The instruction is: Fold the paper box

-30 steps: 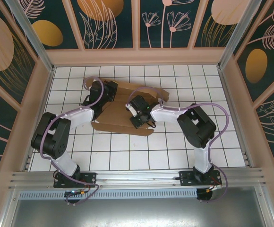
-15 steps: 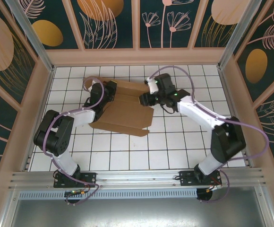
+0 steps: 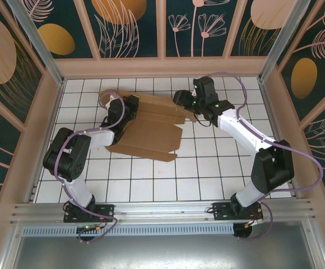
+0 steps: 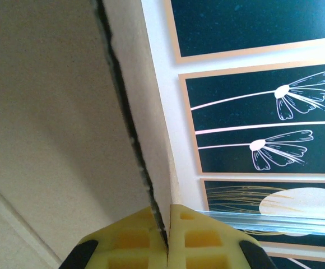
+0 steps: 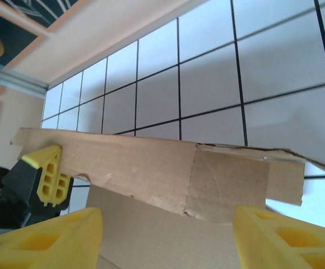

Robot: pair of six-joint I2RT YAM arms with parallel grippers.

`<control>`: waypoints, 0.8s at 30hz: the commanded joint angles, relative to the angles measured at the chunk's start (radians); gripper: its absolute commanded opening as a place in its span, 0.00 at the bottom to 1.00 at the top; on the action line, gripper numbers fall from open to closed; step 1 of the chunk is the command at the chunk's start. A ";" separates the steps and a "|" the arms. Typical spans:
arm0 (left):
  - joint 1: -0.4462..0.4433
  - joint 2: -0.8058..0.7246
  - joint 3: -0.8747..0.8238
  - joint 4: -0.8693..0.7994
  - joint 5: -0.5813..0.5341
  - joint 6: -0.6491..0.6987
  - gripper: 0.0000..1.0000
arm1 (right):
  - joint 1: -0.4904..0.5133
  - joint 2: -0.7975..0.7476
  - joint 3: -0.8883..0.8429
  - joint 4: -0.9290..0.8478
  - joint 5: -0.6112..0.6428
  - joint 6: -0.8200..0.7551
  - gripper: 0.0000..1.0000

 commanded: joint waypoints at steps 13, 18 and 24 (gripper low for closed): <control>0.001 0.028 -0.029 -0.093 -0.013 0.010 0.00 | -0.014 0.188 0.058 0.145 -0.120 0.183 0.65; 0.000 0.030 -0.030 -0.093 -0.005 0.007 0.00 | -0.023 0.212 0.022 0.365 -0.247 0.233 0.63; 0.001 0.026 -0.034 -0.093 -0.006 0.007 0.00 | -0.059 0.228 -0.069 0.620 -0.350 0.365 0.50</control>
